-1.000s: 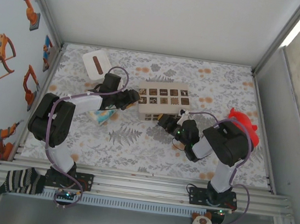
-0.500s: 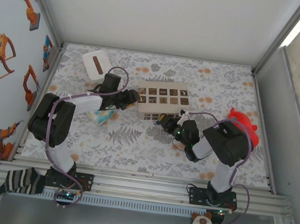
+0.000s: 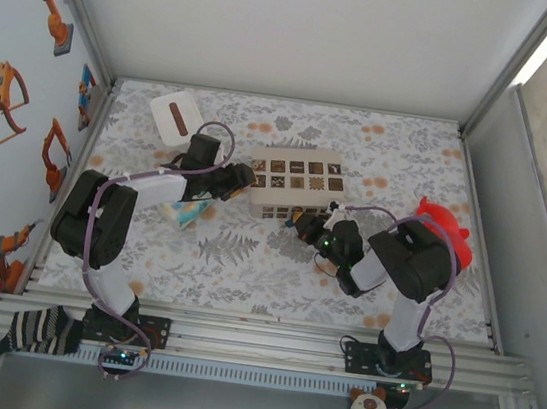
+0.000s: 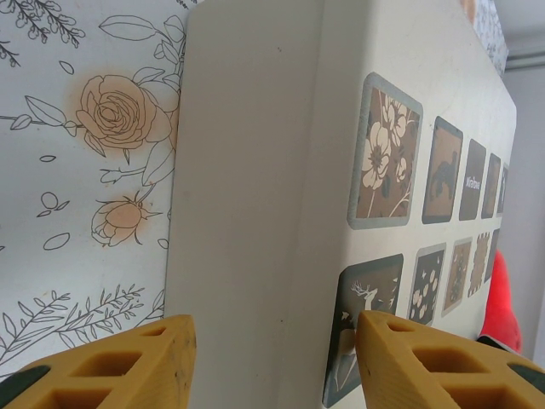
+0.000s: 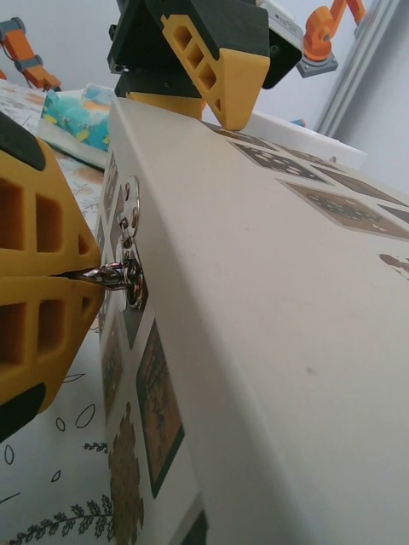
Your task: Unlock the padlock with the key
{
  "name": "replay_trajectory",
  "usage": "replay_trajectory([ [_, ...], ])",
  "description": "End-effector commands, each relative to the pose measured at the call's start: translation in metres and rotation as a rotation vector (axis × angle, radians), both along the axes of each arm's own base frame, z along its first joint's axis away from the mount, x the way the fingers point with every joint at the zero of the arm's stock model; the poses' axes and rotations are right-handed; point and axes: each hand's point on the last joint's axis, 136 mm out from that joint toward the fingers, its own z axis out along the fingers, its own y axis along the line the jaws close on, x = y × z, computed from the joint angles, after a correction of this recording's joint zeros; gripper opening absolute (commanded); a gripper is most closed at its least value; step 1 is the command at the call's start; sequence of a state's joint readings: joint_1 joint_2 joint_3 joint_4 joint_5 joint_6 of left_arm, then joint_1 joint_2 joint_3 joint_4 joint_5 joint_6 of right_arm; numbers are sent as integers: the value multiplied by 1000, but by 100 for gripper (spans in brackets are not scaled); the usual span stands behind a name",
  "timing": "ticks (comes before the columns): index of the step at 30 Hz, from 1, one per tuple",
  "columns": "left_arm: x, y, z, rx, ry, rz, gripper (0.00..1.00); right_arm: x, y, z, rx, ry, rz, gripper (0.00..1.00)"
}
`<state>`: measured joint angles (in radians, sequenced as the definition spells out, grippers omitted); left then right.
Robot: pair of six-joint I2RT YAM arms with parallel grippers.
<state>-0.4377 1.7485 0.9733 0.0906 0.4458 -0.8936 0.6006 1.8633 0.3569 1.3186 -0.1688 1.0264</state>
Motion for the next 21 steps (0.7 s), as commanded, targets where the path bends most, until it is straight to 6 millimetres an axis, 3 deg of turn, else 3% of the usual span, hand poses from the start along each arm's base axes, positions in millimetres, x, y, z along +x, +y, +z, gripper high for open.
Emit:
replay_trajectory([
  [1,-9,2,-16,28,39,-12,52,-1,-7,-8,5,28,-36,0],
  [21,-19,5,-29,54,58,-11,52,10,-32,27,36,-59,-187,0],
])
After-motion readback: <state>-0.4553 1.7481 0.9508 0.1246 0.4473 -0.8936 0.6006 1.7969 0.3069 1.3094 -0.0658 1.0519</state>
